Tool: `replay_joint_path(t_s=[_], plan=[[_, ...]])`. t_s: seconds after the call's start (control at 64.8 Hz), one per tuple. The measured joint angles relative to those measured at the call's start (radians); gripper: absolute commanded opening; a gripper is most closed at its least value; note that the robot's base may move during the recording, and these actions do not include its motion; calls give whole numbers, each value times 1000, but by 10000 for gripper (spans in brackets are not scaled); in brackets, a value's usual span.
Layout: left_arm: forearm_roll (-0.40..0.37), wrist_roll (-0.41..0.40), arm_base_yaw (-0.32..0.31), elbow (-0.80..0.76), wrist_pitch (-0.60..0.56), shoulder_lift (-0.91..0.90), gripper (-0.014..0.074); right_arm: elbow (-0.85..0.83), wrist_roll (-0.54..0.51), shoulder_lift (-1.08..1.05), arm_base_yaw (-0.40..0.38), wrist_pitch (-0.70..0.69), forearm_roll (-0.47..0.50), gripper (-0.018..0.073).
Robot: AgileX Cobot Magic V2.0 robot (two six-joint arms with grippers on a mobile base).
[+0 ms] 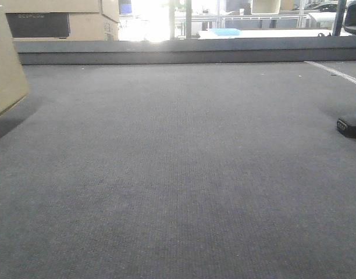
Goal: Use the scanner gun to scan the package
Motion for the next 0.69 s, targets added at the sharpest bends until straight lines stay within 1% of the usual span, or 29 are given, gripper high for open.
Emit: replay_joint_path(t_s=[0.309,0.339,0.386,0.478,0.525,0.633,0.663,0.694], plan=[[-6,2,0,49,-8,0,-111,2,0,0,0,8,-2,401],[-6,2,0,50,-10,0,-109,2,0,0,0,10,-2,401],[-6,2,0,52,-14,0,-81,2,0,0,0,15,-2,401],[-5,2,0,52,-19,0,63,2,0,0,0,19,-2,401],[-5,2,0,52,-19,0,185,2,0,0,0,23,-2,401],[-5,2,0,52,-19,0,408,2,0,0,0,25,-2,401],[-5,2,0,52,-19,0,466,2,0,0,0,27,-2,401],[-5,2,0,52,-21,0,505,2,0,0,0,27,-2,401]])
